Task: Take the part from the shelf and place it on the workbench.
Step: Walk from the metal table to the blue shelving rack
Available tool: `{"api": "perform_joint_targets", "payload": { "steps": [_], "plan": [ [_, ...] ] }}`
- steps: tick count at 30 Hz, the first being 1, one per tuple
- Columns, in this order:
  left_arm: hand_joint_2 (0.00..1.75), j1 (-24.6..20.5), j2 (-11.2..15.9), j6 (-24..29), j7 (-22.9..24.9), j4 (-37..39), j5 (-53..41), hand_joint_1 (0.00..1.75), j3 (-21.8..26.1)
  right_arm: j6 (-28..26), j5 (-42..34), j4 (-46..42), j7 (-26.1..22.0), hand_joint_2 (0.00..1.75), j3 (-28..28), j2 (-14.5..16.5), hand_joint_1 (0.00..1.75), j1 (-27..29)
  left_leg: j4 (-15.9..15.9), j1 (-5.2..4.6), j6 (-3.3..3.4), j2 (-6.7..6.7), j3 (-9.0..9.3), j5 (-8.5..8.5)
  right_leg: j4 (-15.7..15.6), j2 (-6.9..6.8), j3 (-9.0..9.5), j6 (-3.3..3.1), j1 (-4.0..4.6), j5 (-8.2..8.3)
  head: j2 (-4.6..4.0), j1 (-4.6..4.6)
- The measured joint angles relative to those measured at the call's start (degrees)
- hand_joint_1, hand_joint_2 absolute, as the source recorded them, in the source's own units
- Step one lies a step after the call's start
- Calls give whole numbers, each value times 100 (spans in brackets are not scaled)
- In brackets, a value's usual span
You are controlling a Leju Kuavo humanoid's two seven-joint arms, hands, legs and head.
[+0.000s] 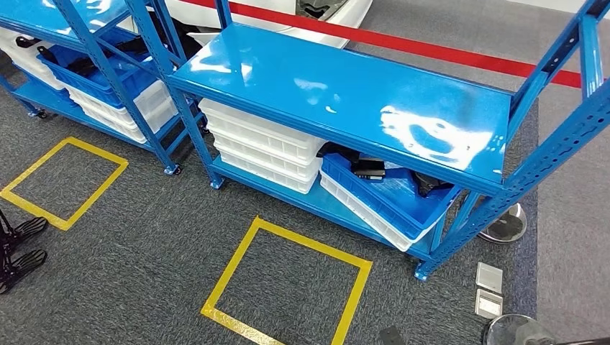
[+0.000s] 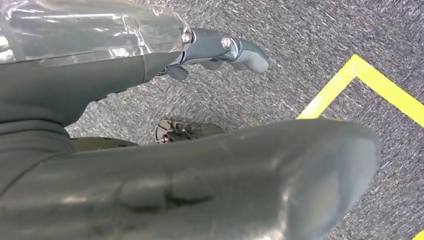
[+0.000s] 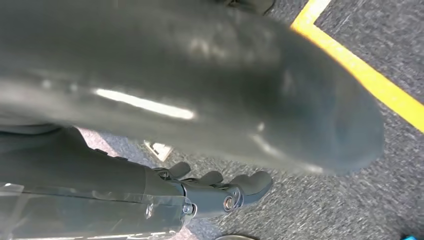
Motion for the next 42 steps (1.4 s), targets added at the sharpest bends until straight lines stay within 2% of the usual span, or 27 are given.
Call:
{"api": "perform_joint_targets", "payload": {
  "steps": [12, 14, 16, 17, 18, 20, 21, 22, 23, 24, 25, 26, 27, 28, 29, 31, 33, 35, 36, 37, 38, 40, 41, 42],
  "plan": [
    [0, -11, -17, -64, -10, 1, -44, 0, 0, 202, -273, -6, 2, 0, 93, -52, 0, -45, 2, -1, 1, 0, -1, -2, -3, 0, 0, 1, -2, 1, 0, 0],
    [0, -22, -19, -67, -10, 1, -48, 0, 0, 207, -282, -11, -5, 0, 101, -51, 0, -47, -25, -15, 48, -1, 14, -6, -55, -5, 20, 27, -11, 16, 0, -2],
    [0, -35, -35, -71, -10, 1, -52, 0, 0, 209, -302, -20, -8, 0, 110, -67, 0, -51, -199, 19, 105, 17, 120, 47, -28, -2, 43, 65, -11, -13, 0, 10],
    [0, -43, -44, -73, -10, 1, -55, 0, 0, 211, -317, -23, -8, 0, 117, -76, 0, -53, -305, 54, 119, 31, 184, 86, 121, 5, -16, 91, -8, -99, 0, 25],
    [0, -50, -51, -76, -10, 1, -56, 0, 0, 214, -335, -23, -7, 0, 124, -86, 0, -52, -378, 84, 122, 45, 232, 114, 396, 11, -150, 122, -20, -236, 0, 41],
    [0, -58, -60, -79, -9, 1, -57, 0, 0, 218, -361, -23, -3, 0, 136, -90, 0, -47, -405, 121, 112, 62, 254, 115, 1109, 14, -571, 209, -76, -525, 0, 62],
    [0, -58, -64, -80, -9, 1, -57, 0, 0, 219, -367, -23, -2, 0, 139, -93, 0, -39, -395, 146, 91, 67, 255, 102, 1354, 13, -743, 256, -116, -558, 0, 64],
    [0, -57, -68, -80, -8, 1, -57, 0, 0, 220, -369, -23, -1, 0, 141, -96, 0, -32, -375, 180, 55, 70, 257, 82, 1406, 11, -825, 308, -160, -469, 0, 66],
    [0, -57, -70, -81, -8, 1, -57, 0, 0, 220, -370, -23, 0, 0, 142, -103, 0, -25, -335, 226, 3, 70, 258, 50, 1231, 5, -802, 367, -210, -262, 0, 67],
    [0, -57, -73, -83, -8, 1, -57, 0, 0, 221, -370, -23, 0, 0, 143, -110, 0, -24, -272, 278, -63, 71, 255, 5, 886, -14, -698, 439, -263, -8, 0, 73],
    [0, -60, -74, -84, -7, 3, -57, 0, 0, 224, -372, -23, 1, 0, 144, -114, 0, -22, -194, 306, -143, 74, 246, -51, 580, -21, -593, 508, -287, 172, 0, 86],
    [0, -63, -74, -86, -7, 5, -57, 0, -1, 227, -375, -23, 2, 0, 146, -114, 0, -23, -104, 326, -216, 71, 227, -108, 355, -14, -516, 526, -299, 274, 0, 112],
    [0, -66, -76, -89, -6, 7, -59, 0, -1, 232, -378, -23, 2, 0, 148, -112, 0, -22, -39, 328, -273, 71, 210, -147, 267, 1, -494, 501, -293, 285, 0, 123],
    [0, -68, -78, -91, -6, 9, -61, 0, -2, 237, -385, -23, 2, 0, 150, -110, 0, -19, -10, 318, -315, 71, 202, -165, 298, 31, -511, 439, -268, 242, 0, 115],
    [0, -69, -81, -94, -6, 9, -62, 0, -3, 241, -392, -23, 1, 0, 152, -111, 0, -16, -1, 326, -334, 69, 203, -166, 313, 51, -525, 357, -265, 230, 0, 103],
    [0, -69, -85, -95, -6, 9, -64, 0, -4, 244, -407, -23, 0, 0, 153, -121, 0, -9, 42, 338, -368, 74, 208, -217, 337, 66, -537, 258, -259, 225, 0, 44],
    [0, -74, -85, -95, -6, 9, -68, 0, -4, 245, -422, -23, -3, 0, 161, -125, 0, -12, 473, 324, -372, 74, 31, -481, 334, 74, -534, 209, -252, 228, 0, -2],
    [0, -72, -85, -95, -6, 9, -73, 0, -4, 245, -445, -23, -4, 0, 176, -127, 0, -13, 1276, 276, -339, 73, -355, -832, 334, 81, -530, 186, -216, 219, 0, -35],
    [0, -66, -85, -95, -6, 9, -74, 0, -4, 246, -454, -23, -4, 0, 184, -127, 0, -10, 1595, 245, -307, 73, -525, -917, 334, 91, -523, 172, -187, 210, 0, -41],
    [0, -62, -85, -95, -6, 9, -75, 0, -4, 248, -461, -23, -4, 0, 190, -128, 0, -8, 1728, 210, -256, 71, -613, -892, 334, 108, -509, 155, -153, 200, 0, -43],
    [0, -59, -85, -95, -6, 9, -76, 0, -4, 251, -463, -23, -3, 0, 195, -128, 0, -8, 1639, 166, -184, 64, -599, -757, 333, 131, -487, 136, -117, 188, 0, -43],
    [0, -62, -83, -95, -5, 10, -83, 0, -4, 257, -466, -25, -3, 0, 212, -123, 0, -11, 967, 55, 43, -16, -348, -314, 320, 179, -427, 91, -61, 157, 0, -41],
    [0, -63, -80, -95, -4, 12, -86, 0, -4, 260, -467, -25, -2, 0, 224, -120, 0, -19, 639, 13, 145, -70, -223, -141, 313, 208, -406, 76, -42, 144, 0, -19],
    [0, -61, -77, -95, -4, 14, -89, 0, -4, 262, -470, -26, -1, 0, 235, -114, 0, -28, 402, -28, 219, -117, -136, -37, 303, 230, -397, 71, -46, 136, 0, 0]
  ]
}}
